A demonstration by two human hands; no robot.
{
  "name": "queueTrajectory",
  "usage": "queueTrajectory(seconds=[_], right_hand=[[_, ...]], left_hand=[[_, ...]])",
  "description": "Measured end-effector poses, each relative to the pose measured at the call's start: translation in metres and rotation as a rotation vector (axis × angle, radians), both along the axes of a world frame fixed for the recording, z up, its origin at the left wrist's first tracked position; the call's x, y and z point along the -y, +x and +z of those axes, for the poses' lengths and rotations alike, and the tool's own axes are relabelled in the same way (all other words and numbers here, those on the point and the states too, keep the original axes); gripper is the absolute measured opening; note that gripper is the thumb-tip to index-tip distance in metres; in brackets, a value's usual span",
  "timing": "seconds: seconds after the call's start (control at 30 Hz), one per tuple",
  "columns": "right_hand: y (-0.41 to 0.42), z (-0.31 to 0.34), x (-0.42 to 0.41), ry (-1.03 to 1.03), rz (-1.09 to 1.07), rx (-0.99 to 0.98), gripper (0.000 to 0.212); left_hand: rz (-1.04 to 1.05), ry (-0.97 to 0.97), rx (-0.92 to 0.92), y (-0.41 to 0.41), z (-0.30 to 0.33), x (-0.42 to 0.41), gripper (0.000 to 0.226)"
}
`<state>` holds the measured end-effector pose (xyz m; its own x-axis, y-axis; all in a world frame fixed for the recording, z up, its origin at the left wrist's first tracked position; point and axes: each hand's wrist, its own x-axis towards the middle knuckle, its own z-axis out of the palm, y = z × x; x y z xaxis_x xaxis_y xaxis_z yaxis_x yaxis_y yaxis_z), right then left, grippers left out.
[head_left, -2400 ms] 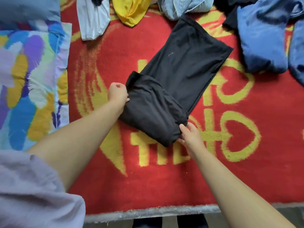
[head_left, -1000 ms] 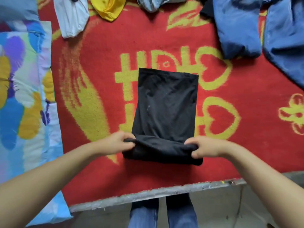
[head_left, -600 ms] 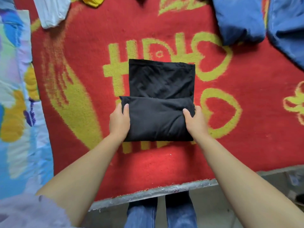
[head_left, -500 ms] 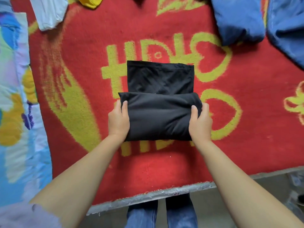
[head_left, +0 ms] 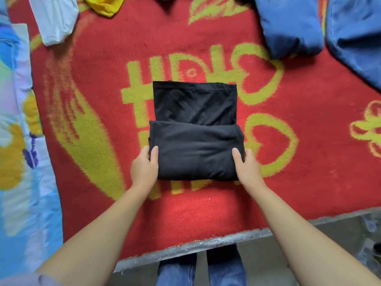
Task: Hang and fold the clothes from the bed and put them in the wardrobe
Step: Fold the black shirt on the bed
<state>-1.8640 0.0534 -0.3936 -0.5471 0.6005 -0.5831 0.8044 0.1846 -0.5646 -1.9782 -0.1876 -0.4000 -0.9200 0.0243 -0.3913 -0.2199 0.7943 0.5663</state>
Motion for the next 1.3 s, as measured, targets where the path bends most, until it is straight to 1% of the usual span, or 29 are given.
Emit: queueTrajectory(seconds=[0.1, 0.17, 0.23, 0.27, 0.3, 0.33, 0.37, 0.4, 0.43, 0.47, 0.5, 0.53, 0.57, 0.6, 0.67, 0.73, 0.8, 0.87, 0.93, 0.97, 1.0, 1.03, 1.07, 1.1, 1.13, 1.2, 1.23, 1.27, 1.3], right_hand=[[0.000, 0.003, 0.002, 0.214, 0.131, 0.057, 0.029], [-0.006, 0.003, 0.002, 0.318, 0.176, 0.140, 0.032], [-0.010, 0.003, 0.004, 0.370, 0.231, 0.246, 0.037], [-0.010, 0.004, 0.004, 0.383, 0.243, 0.267, 0.041], [-0.009, 0.008, 0.004, 0.401, 0.258, 0.260, 0.046], [-0.006, 0.013, 0.005, 0.454, 0.294, 0.218, 0.054], [-0.002, 0.018, 0.008, 0.544, 0.384, 0.147, 0.063], [0.003, 0.023, 0.013, 0.629, 0.524, 0.066, 0.071], [0.007, 0.026, 0.019, 0.692, 0.691, -0.011, 0.080], [0.012, 0.027, 0.027, 0.720, 0.866, -0.050, 0.088], [0.015, 0.025, 0.034, 0.692, 1.016, -0.020, 0.097], [0.017, 0.022, 0.038, 0.649, 1.112, 0.061, 0.104], [0.017, 0.017, 0.037, 0.610, 1.149, 0.157, 0.107], [0.016, 0.012, 0.033, 0.594, 1.150, 0.229, 0.106], [0.010, 0.006, 0.024, 0.623, 1.163, 0.298, 0.094], [0.003, 0.012, 0.021, 0.601, 1.214, 0.322, 0.081], [-0.004, 0.024, 0.019, 0.539, 1.279, 0.343, 0.076], [-0.014, 0.045, 0.012, 0.393, 1.374, 0.370, 0.072], [-0.028, 0.070, -0.003, 0.080, 1.451, 0.361, 0.063], [-0.036, 0.084, -0.011, -0.077, 1.450, 0.384, 0.054], [-0.046, 0.094, -0.020, -0.180, 1.444, 0.403, 0.042], [-0.057, 0.100, -0.029, -0.204, 1.429, 0.395, 0.031], [-0.067, 0.102, -0.038, -0.179, 1.379, 0.361, 0.024], [-0.077, 0.099, -0.048, -0.139, 1.290, 0.313, 0.022], [-0.086, 0.093, -0.056, -0.114, 1.150, 0.243, 0.023], [-0.100, 0.073, -0.068, -0.161, 0.725, 0.030, 0.022], [-0.105, 0.063, -0.069, -0.188, 0.489, -0.076, 0.021], [-0.109, 0.054, -0.067, -0.191, 0.273, -0.145, 0.024], [-0.111, 0.044, -0.063, -0.184, 0.101, -0.179, 0.030]], left_hand=[[-0.040, -0.100, -0.058, 0.003, -0.003, 0.000, 0.031], [-0.071, -0.209, -0.017, -0.001, -0.007, -0.001, 0.033], [-0.100, -0.323, 0.015, -0.001, -0.010, -0.003, 0.034], [-0.099, -0.349, 0.003, -0.001, -0.008, -0.003, 0.032], [-0.097, -0.349, -0.022, 0.001, -0.003, -0.003, 0.030], [-0.117, -0.344, -0.083, 0.003, 0.002, 0.000, 0.034], [-0.188, -0.361, -0.178, 0.007, 0.005, 0.003, 0.043], [-0.302, -0.380, -0.291, 0.013, 0.008, 0.007, 0.053], [-0.470, -0.377, -0.396, 0.022, 0.010, 0.010, 0.062], [-0.679, -0.351, -0.447, 0.032, 0.011, 0.012, 0.071], [-0.881, -0.323, -0.455, 0.042, 0.010, 0.012, 0.079], [-1.037, -0.322, -0.423, 0.049, 0.007, 0.011, 0.087], [-1.104, -0.360, -0.364, 0.052, 0.005, 0.010, 0.092], [-1.076, -0.429, -0.296, 0.049, 0.005, 0.007, 0.095], [-0.987, -0.541, -0.230, 0.035, 0.005, 0.003, 0.094], [-1.047, -0.584, -0.157, 0.020, 0.005, 0.003, 0.091], [-1.123, -0.575, -0.033, 0.010, 0.017, 0.000, 0.095], [-1.173, -0.519, 0.171, 0.005, 0.040, -0.004, 0.091], [-1.188, -0.366, 0.435, -0.005, 0.065, -0.003, 0.080], [-1.153, -0.265, 0.542, -0.014, 0.078, -0.002, 0.069], [-1.080, -0.159, 0.632, -0.025, 0.089, 0.000, 0.056], [-0.988, -0.061, 0.684, -0.037, 0.097, 0.002, 0.044], [-0.874, 0.033, 0.692, -0.051, 0.101, 0.003, 0.036], [-0.725, 0.141, 0.677, -0.064, 0.101, 0.004, 0.030], [-0.547, 0.255, 0.644, -0.075, 0.097, 0.003, 0.024], [-0.174, 0.451, 0.549, -0.089, 0.080, -0.004, 0.017], [0.004, 0.520, 0.511, -0.093, 0.067, -0.010, 0.016], [0.169, 0.562, 0.492, -0.094, 0.054, -0.017, 0.015], [0.300, 0.573, 0.475, -0.093, 0.042, -0.025, 0.018]])
